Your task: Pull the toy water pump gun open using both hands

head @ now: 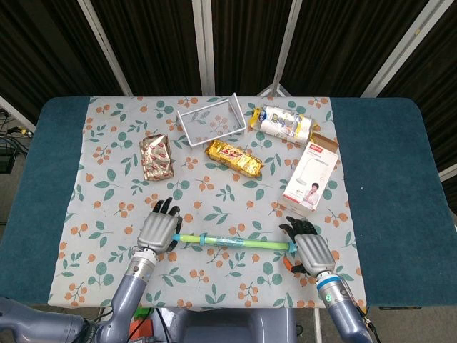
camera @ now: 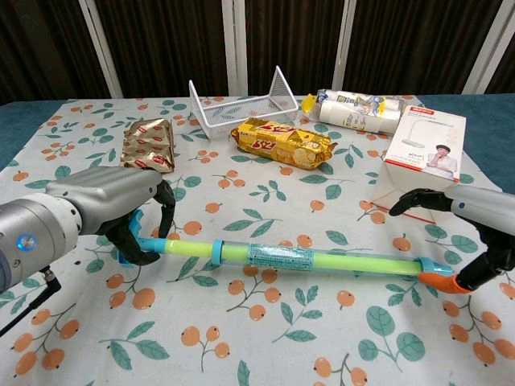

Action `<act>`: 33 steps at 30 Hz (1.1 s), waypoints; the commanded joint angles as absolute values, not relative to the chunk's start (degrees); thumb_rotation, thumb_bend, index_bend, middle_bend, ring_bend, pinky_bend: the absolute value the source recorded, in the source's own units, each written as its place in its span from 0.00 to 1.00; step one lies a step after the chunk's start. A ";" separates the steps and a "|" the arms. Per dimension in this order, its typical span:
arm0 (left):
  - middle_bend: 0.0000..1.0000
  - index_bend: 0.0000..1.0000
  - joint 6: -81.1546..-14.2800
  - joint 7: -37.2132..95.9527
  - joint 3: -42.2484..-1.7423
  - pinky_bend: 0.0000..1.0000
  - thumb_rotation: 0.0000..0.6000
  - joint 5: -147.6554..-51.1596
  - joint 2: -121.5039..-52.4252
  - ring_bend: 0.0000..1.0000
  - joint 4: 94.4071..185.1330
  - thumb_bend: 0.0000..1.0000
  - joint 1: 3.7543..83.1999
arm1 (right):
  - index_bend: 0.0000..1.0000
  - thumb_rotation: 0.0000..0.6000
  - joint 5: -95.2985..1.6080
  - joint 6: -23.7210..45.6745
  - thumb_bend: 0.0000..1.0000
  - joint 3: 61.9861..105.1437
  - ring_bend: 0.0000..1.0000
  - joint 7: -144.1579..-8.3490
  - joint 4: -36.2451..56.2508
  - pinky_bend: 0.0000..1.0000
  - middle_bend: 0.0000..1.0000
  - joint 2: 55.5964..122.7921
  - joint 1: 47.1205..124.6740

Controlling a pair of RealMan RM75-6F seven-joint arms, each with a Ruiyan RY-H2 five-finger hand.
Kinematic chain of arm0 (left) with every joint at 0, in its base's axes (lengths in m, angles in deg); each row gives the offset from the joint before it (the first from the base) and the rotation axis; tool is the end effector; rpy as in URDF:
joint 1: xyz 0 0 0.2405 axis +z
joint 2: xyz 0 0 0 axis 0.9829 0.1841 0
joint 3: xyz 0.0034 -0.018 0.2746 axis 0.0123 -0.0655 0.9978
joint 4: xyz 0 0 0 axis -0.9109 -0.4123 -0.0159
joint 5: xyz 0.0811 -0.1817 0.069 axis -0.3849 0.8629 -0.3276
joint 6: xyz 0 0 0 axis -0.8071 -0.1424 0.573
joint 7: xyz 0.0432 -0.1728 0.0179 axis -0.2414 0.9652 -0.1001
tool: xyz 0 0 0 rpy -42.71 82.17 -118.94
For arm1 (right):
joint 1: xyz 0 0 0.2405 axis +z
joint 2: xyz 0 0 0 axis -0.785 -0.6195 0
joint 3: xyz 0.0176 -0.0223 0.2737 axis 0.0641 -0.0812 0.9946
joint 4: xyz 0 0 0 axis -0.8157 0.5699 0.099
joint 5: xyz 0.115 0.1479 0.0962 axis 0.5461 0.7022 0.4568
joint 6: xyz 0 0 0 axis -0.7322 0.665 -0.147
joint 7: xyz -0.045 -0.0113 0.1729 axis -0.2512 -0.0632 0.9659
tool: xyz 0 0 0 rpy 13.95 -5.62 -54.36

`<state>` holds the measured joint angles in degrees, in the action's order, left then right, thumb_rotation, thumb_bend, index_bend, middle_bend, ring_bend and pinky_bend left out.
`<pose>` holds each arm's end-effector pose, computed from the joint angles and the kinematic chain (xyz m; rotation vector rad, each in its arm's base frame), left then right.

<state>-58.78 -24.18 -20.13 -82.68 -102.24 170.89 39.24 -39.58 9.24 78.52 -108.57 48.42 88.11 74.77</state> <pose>-0.1261 0.3043 -0.0685 -1.8284 -0.9652 -0.6659 -0.2007 -0.2603 -0.0072 1.6590 -1.3629 0.7828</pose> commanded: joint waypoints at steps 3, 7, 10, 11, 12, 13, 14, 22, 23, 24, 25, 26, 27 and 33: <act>0.20 0.65 -58.67 -24.02 -19.92 0.12 1.00 -82.68 -102.17 0.03 171.24 0.51 39.21 | 0.18 1.00 -36.80 8.70 0.37 78.87 0.00 -109.70 46.13 0.00 0.07 90.07 75.96; 0.20 0.65 -58.63 -23.84 -19.86 0.12 1.00 -82.76 -102.17 0.03 171.50 0.51 39.14 | 0.18 1.00 -35.32 8.35 0.37 78.97 0.00 -110.38 45.31 0.00 0.07 90.85 76.62; 0.20 0.65 -58.71 -23.80 -19.97 0.12 1.00 -82.65 -102.22 0.03 171.65 0.51 39.05 | 0.18 1.00 -34.56 8.04 0.37 78.91 0.00 -110.69 44.88 0.00 0.06 91.38 77.02; 0.20 0.65 -58.77 -23.80 -20.06 0.12 1.00 -82.66 -102.24 0.03 171.72 0.51 39.00 | 0.20 1.00 -34.45 7.96 0.37 78.81 0.00 -110.79 44.66 0.00 0.07 91.57 77.12; 0.20 0.65 -58.84 -23.78 -20.12 0.12 1.00 -82.63 -102.27 0.03 171.75 0.51 38.98 | 0.23 1.00 -34.35 7.88 0.37 78.71 0.00 -110.83 44.49 0.00 0.07 91.73 77.19; 0.20 0.65 -58.90 -23.78 -20.18 0.12 1.00 -82.57 -102.28 0.03 171.80 0.51 38.96 | 0.25 1.00 -34.25 7.81 0.37 78.63 0.00 -110.83 44.35 0.00 0.07 91.87 77.25; 0.20 0.65 -58.98 -23.81 -20.25 0.12 1.00 -82.47 -102.27 0.03 171.90 0.51 38.93 | 0.27 1.00 -34.11 7.70 0.37 78.51 0.00 -110.82 44.16 0.00 0.07 92.03 77.30; 0.20 0.65 -59.45 -23.55 -20.71 0.12 1.00 -81.76 -102.45 0.03 172.39 0.51 38.88 | 0.29 1.00 -33.56 7.35 0.37 77.69 0.00 -110.43 43.10 0.00 0.06 92.45 77.41; 0.20 0.65 -59.50 -23.59 -20.72 0.12 1.00 -81.73 -102.51 0.03 172.38 0.51 38.85 | 0.29 1.00 -33.53 7.34 0.37 77.66 0.00 -110.31 42.99 0.00 0.07 92.49 77.43; 0.20 0.65 -59.54 -23.63 -20.68 0.12 1.00 -81.72 -102.56 0.03 172.38 0.51 38.82 | 0.29 1.00 -33.49 7.34 0.37 77.66 0.00 -110.18 42.92 0.00 0.07 92.52 77.46; 0.20 0.65 -59.57 -23.65 -20.62 0.12 1.00 -81.71 -102.61 0.03 172.40 0.51 38.81 | 0.29 1.00 -33.46 7.34 0.37 77.70 0.00 -110.05 42.85 0.00 0.07 92.57 77.50; 0.20 0.65 -59.60 -23.69 -20.56 0.12 1.00 -81.69 -102.68 0.03 172.38 0.51 38.79 | 0.30 1.00 -33.41 7.31 0.37 77.76 0.00 -109.91 42.78 0.00 0.07 92.63 77.57; 0.20 0.65 -59.62 -23.74 -20.49 0.12 1.00 -81.67 -102.72 0.03 172.37 0.51 38.77 | 0.32 1.00 -33.34 7.30 0.37 77.80 0.00 -109.85 42.75 0.00 0.07 92.69 77.63; 0.20 0.65 -59.83 -23.70 -20.50 0.12 1.00 -81.52 -102.73 0.03 172.28 0.51 38.74 | 0.36 1.00 -33.01 7.09 0.37 77.67 0.00 -109.82 42.19 0.00 0.07 93.00 77.88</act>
